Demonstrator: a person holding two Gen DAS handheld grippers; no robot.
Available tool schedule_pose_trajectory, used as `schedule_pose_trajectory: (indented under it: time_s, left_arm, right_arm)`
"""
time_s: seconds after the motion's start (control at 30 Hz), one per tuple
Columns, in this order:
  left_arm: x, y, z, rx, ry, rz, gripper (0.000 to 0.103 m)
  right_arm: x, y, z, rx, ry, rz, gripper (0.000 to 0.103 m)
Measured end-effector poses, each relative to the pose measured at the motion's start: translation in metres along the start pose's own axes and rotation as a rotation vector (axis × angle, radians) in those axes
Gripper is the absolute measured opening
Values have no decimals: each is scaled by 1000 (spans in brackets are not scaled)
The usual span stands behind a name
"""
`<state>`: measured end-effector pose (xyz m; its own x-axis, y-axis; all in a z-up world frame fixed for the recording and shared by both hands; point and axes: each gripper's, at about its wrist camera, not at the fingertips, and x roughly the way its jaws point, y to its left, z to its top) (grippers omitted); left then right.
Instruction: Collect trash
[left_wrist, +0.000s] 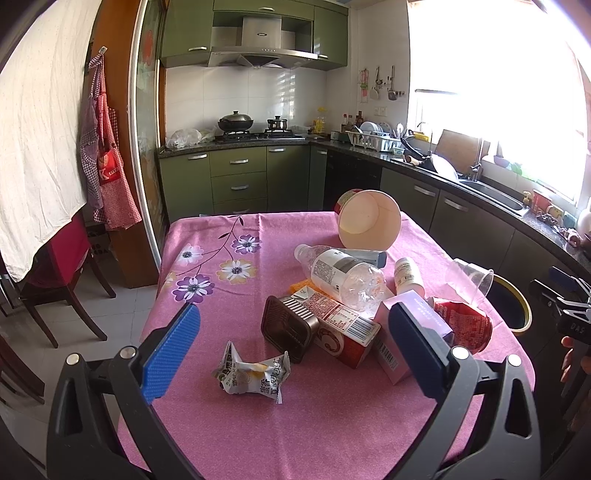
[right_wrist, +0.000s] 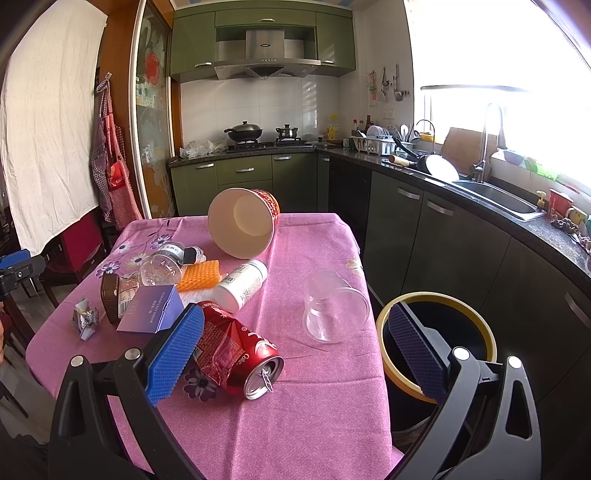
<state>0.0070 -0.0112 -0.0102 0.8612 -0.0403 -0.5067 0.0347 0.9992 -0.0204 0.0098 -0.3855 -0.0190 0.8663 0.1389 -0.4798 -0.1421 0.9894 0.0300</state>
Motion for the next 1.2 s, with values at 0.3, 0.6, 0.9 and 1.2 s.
schedule_pose_trajectory:
  time_s: [0.3, 0.6, 0.9, 1.2]
  left_arm:
    - [6, 0, 4, 15, 6, -11, 97]
    - [24, 3, 9, 16, 32, 0, 97]
    - [58, 15, 34, 31, 42, 8, 97]
    - [98, 29, 66, 48, 24, 29, 97]
  right_arm:
    - [4, 2, -2, 2, 10, 3, 99]
    - [19, 1, -1, 0, 38, 13, 99]
    - [52, 7, 31, -57, 50, 27, 99]
    - [146, 41, 112, -165, 88, 95, 99]
